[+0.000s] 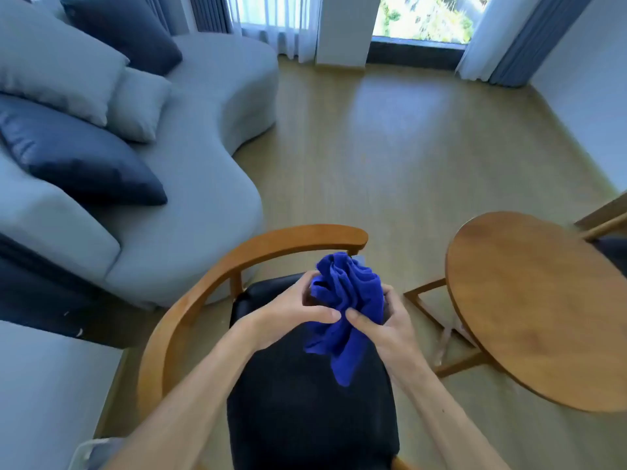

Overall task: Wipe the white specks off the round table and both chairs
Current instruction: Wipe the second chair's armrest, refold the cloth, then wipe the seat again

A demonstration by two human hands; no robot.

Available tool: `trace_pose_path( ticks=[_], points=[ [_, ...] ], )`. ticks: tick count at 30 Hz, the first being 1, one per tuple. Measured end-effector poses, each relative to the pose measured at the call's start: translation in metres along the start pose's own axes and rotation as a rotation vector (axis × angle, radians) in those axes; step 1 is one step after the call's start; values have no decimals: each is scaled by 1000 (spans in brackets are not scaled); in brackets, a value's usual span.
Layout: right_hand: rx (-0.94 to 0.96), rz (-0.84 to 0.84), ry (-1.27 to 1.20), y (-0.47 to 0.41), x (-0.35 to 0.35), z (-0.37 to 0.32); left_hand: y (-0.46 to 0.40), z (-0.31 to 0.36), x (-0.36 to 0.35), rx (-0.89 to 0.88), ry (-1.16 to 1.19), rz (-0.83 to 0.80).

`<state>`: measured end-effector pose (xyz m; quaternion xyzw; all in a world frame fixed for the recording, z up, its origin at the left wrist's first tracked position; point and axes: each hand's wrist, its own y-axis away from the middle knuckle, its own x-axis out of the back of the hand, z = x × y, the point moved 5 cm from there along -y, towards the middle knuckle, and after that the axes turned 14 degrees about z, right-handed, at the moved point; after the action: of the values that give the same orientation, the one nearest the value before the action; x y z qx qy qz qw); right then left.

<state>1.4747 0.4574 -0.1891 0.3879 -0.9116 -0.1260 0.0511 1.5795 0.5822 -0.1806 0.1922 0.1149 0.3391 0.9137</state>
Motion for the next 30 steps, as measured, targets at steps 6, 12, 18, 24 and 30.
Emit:
trace_pose_path(
  ticks=[6, 12, 18, 24, 30],
  points=[
    [-122, -22, -342, 43, 3, -91, 54, 90, 5, -109, 46, 150],
    [-74, 144, -311, 59, 31, -156, 101, 142, 0, -4, 307, 79],
    [105, -24, -209, 78, 53, -203, 136, 182, -25, -193, 249, 88],
    [224, 52, -112, 85, 84, -211, 167, 188, -59, -327, 29, 162],
    [140, 39, -158, 92, 91, -200, 192, 173, -81, -216, 137, 113]
  ],
)
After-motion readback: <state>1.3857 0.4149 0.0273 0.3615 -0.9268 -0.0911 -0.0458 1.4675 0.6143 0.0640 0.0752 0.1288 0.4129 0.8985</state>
